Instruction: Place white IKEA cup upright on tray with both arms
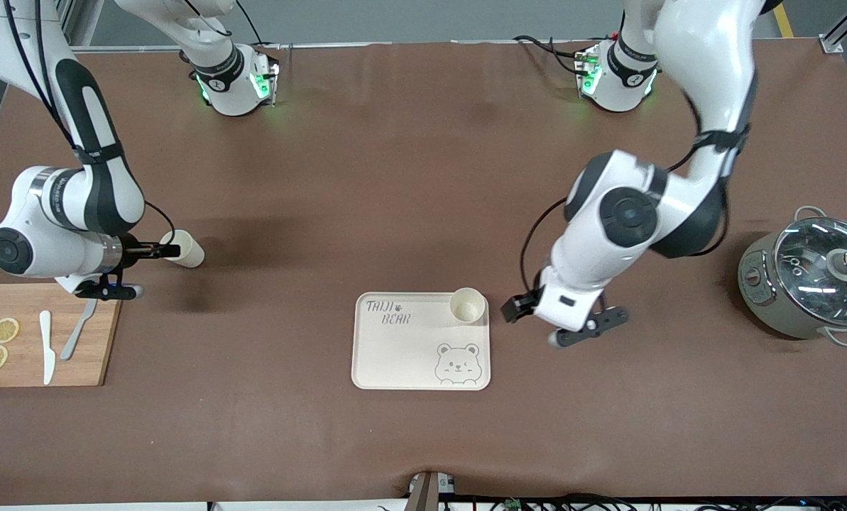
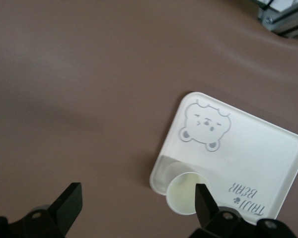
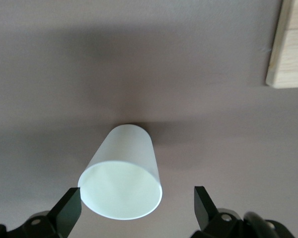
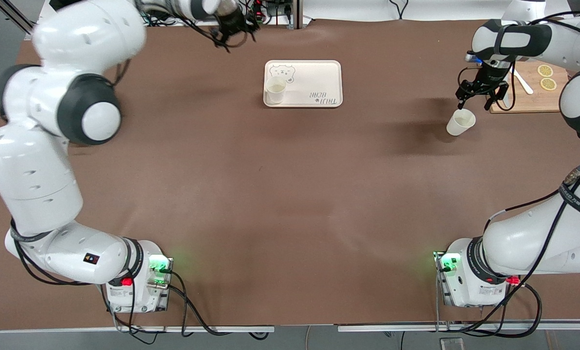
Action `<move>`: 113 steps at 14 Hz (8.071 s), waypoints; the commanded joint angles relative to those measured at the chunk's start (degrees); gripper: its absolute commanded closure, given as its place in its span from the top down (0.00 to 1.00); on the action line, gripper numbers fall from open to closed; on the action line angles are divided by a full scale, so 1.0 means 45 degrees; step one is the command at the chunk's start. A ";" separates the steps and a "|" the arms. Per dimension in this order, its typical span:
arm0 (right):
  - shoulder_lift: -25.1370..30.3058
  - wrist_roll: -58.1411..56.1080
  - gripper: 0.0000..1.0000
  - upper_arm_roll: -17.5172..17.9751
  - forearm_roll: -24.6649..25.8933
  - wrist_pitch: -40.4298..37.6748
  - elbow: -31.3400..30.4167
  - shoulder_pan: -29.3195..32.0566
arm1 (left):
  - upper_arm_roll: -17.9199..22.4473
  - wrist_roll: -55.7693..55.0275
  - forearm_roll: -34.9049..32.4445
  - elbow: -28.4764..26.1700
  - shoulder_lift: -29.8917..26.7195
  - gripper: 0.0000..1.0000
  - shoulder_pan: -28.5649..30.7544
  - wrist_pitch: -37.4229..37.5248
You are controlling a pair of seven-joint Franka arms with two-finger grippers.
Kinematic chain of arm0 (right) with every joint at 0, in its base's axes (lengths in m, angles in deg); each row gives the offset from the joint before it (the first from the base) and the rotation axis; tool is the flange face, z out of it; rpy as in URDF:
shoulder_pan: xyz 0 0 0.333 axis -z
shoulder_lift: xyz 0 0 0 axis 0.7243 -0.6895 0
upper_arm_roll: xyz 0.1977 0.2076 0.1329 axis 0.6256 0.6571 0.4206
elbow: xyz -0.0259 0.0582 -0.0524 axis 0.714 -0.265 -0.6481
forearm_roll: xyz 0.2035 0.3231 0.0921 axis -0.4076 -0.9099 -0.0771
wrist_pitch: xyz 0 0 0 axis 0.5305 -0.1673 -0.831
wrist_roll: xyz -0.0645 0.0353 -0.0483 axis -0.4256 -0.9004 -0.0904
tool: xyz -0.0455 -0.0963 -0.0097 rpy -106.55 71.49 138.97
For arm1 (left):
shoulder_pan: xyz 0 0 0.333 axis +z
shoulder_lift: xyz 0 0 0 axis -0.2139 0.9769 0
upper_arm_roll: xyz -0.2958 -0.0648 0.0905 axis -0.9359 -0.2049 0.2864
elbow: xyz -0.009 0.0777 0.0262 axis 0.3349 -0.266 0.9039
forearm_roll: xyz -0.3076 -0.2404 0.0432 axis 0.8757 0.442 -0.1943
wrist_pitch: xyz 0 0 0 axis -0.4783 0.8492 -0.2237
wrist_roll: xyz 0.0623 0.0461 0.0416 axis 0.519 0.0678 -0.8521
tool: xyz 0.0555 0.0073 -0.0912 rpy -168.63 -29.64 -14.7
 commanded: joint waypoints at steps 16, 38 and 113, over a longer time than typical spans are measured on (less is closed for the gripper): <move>0.0502 0.0210 0.02 0.0110 -0.0257 0.2093 -0.1851 -0.0228 | -0.0131 0.8105 -0.0139 -0.0669 -0.4611 1.00 0.6066 0.5970; -0.4671 0.8703 0.00 0.1438 -0.2206 -0.1205 0.8672 -0.4134 | -0.0717 0.9083 -0.0061 -0.2622 -0.7367 1.00 0.6085 0.5818; 0.4643 0.0680 1.00 -0.0105 0.0525 -0.6482 0.6234 -0.1732 | 0.1159 0.8792 -0.0042 -0.2524 -0.7073 1.00 0.3449 0.5525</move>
